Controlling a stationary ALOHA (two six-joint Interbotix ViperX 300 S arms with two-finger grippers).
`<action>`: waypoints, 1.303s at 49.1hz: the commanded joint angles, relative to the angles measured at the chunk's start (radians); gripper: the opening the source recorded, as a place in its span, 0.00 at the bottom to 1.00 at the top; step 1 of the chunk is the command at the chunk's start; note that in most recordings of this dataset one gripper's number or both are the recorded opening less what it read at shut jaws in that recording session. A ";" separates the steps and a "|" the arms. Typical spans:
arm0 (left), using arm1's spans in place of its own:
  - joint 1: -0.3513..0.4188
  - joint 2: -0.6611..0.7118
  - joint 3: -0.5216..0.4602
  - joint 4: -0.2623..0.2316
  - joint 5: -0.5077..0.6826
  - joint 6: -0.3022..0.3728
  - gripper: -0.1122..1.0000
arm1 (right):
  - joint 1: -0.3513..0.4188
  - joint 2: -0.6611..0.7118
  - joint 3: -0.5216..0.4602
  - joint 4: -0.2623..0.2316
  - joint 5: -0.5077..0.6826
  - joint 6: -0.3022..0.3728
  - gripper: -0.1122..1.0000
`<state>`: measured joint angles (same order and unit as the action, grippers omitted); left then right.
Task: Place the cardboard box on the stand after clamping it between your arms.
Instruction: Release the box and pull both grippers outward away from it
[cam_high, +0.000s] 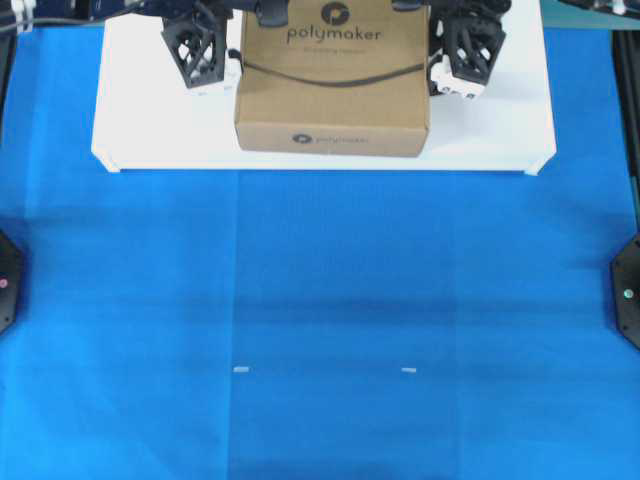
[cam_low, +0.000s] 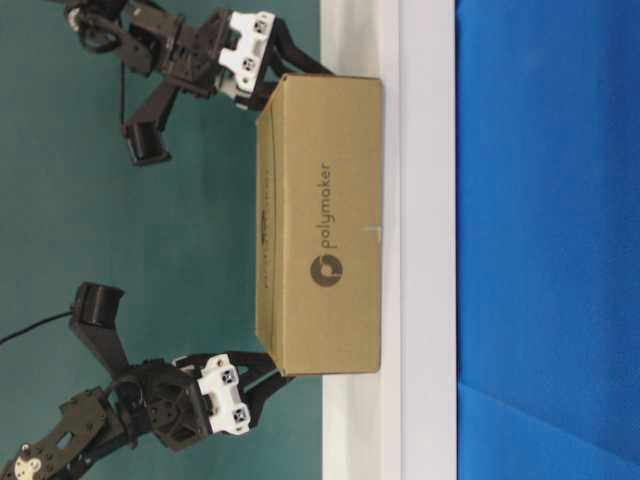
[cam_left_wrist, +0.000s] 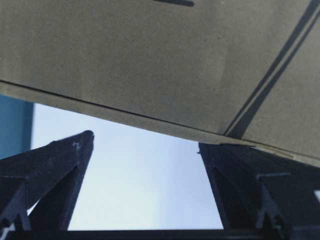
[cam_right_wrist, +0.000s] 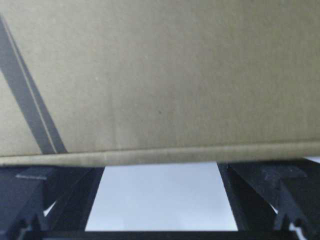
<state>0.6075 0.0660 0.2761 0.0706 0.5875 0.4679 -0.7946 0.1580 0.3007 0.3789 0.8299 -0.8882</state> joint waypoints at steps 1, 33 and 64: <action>-0.034 -0.038 -0.003 -0.018 -0.032 -0.012 0.84 | -0.009 -0.051 0.002 0.026 -0.008 0.002 0.98; 0.075 -0.160 0.069 -0.017 0.066 -0.021 0.84 | -0.112 -0.261 0.173 0.081 -0.077 0.020 0.98; -0.268 -0.620 0.373 -0.018 -0.184 -0.301 0.84 | 0.147 -0.853 0.525 0.250 -0.321 0.169 0.98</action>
<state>0.3774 -0.5031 0.6351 0.0537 0.4495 0.2086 -0.7133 -0.6289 0.8115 0.6197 0.5461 -0.7578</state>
